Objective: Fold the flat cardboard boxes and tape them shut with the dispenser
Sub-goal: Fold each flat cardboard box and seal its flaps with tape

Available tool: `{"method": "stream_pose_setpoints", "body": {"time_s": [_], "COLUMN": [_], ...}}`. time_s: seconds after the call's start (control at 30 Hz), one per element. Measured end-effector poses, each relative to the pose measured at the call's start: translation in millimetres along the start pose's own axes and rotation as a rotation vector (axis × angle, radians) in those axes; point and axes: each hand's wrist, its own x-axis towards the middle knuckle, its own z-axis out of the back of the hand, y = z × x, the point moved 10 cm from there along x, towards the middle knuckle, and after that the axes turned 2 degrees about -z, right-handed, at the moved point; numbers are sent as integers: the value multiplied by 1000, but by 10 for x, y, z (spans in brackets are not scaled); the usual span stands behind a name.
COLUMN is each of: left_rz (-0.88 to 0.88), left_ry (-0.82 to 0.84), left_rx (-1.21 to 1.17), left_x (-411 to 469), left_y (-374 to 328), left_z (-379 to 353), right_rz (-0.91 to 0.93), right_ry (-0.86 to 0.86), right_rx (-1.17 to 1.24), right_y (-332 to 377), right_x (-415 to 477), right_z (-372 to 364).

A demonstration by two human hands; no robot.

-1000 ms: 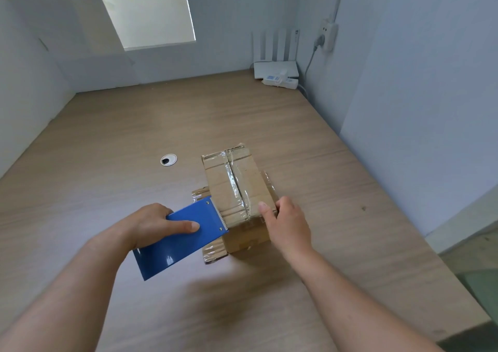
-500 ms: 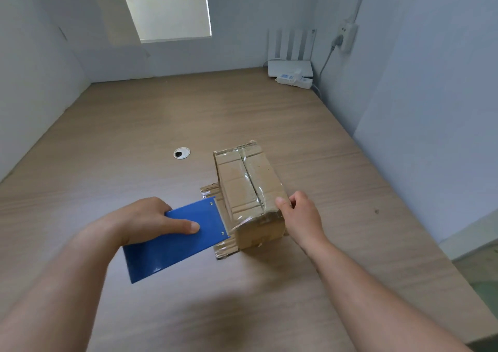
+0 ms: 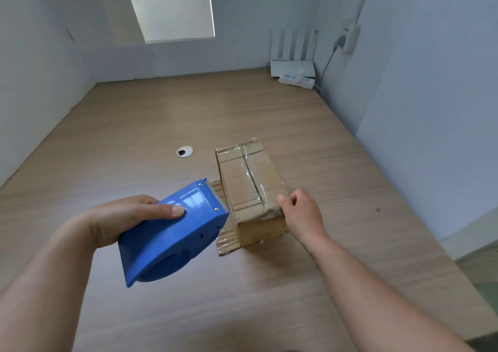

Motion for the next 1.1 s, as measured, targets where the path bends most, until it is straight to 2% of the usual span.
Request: {"method": "stream_pose_setpoints", "body": {"time_s": [0.13,0.3,0.43,0.73,0.8,0.9,0.97,1.1], "left_rz": [18,223,324,330,340,430,461,348], "left_ry": [-18,-172,-235,-361,-434,-480,-539,-686], "left_rx": [18,293,381,651,778,1182,1157,992], "left_x": [-61,18,177,362,371,310,309,308], "left_y": [-34,122,176,-153,-228,21,256,439], "left_z": [-6,133,124,32,72,62,143,73], "right_rz": [-1,-5,-3,-2,-13,-23,-17,-24], "right_ry": [3,10,11,9,13,13,8,29], "right_rx": [1,-1,-8,-33,-40,-66,-51,-78], "right_y": [3,8,2,82,101,72,91,100], "right_x": [-1,8,4,-22,-18,-18,-8,1], "right_z": [-3,-32,-38,-27,-25,-29,-10,-52]}}
